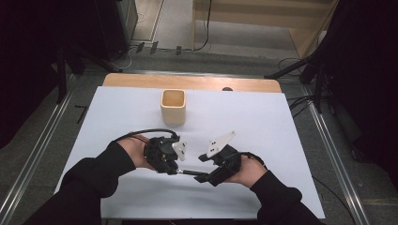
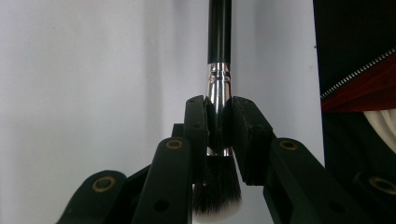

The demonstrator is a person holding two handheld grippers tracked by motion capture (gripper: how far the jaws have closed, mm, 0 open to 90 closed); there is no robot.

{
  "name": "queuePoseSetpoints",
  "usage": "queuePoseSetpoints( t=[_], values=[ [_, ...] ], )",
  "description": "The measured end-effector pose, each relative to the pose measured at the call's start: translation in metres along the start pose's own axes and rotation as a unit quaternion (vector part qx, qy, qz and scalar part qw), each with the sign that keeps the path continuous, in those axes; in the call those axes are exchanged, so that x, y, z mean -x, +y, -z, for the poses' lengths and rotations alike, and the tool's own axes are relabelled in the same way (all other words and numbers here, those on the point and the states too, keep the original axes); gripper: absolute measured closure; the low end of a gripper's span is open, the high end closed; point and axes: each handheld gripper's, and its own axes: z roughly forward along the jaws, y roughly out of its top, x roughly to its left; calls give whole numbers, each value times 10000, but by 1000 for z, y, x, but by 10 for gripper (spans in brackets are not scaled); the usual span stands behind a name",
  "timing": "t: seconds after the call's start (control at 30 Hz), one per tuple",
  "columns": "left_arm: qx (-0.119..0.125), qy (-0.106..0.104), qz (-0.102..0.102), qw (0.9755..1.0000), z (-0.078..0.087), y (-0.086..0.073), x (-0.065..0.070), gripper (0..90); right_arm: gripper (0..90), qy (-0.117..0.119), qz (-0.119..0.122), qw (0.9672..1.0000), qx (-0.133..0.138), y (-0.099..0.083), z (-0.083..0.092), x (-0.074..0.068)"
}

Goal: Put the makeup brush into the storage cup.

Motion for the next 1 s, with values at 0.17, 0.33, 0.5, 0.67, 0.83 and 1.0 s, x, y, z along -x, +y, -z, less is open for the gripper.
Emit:
queuePoseSetpoints(
  t=[0.17, 0.33, 0.5, 0.67, 0.83, 1.0],
  values=[
    [-26, -77, 38, 10000, 0, 2, -2, 771, 324, 71, 21, 9999, -133, 3, -8, -2],
    [-178, -131, 45, 9997, -2, 4, -4, 771, 363, 113, -83, 9995, -291, 5, -14, -2],
    [-135, -158, 21, 9998, -2, 7, -3, 771, 461, 131, -118, 9993, -344, 5, -18, -2],
    [-166, -177, -23, 9997, -4, 9, -2, 771, 610, 198, -234, 9989, -359, 6, -22, -1],
    [-220, -207, -76, 9995, -5, 10, -3, 771, 685, 356, -312, 9979, -440, 4, -26, -1],
    [-200, -170, -42, 9996, -6, 11, -2, 771, 756, 456, -324, 9973, -469, 4, -27, -2]
  ],
)
